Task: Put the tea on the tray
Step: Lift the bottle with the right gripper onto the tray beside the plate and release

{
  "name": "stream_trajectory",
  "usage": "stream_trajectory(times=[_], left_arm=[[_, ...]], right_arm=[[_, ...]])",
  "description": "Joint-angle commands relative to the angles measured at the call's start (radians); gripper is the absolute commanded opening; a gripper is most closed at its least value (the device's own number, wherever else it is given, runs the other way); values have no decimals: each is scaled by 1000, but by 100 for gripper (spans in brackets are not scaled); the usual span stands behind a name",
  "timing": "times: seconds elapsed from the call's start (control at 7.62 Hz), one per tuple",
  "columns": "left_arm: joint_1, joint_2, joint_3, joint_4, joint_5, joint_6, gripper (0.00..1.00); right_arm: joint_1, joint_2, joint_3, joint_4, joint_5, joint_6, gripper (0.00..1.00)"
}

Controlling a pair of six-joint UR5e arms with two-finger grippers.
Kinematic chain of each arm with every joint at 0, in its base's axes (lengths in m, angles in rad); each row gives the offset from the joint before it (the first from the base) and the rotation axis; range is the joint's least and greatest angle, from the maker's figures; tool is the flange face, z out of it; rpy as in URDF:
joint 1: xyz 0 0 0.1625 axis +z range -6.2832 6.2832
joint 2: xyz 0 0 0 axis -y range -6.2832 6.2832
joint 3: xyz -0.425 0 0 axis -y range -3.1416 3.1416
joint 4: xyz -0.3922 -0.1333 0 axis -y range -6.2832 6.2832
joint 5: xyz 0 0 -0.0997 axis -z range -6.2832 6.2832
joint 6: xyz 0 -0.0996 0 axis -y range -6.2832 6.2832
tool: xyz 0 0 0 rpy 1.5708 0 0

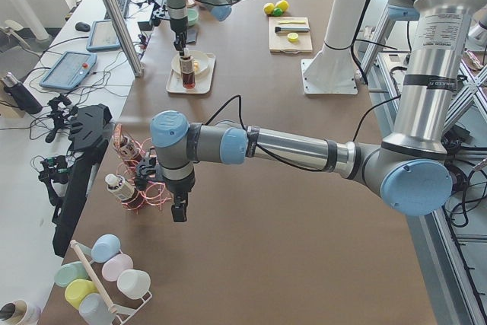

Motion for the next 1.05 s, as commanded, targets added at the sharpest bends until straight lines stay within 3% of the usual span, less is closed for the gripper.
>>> stream_trajectory(times=[0.0, 0.13, 0.26, 0.66, 0.92], left_arm=[[7, -18, 12, 0, 1, 0, 98], [8, -28, 24, 0, 1, 0, 98], [8, -32, 24, 0, 1, 0, 98], [10, -41, 24, 0, 1, 0, 98], [10, -43, 8, 3, -8, 0, 98]], right_arm=[[-1, -5, -1, -3, -18, -4, 39], [-2, -9, -1, -1, -22, -6, 57], [-2, -9, -1, -1, -22, -7, 99], [5, -9, 2, 0, -22, -7, 99], [31, -13, 68, -56, 16, -9, 99]])
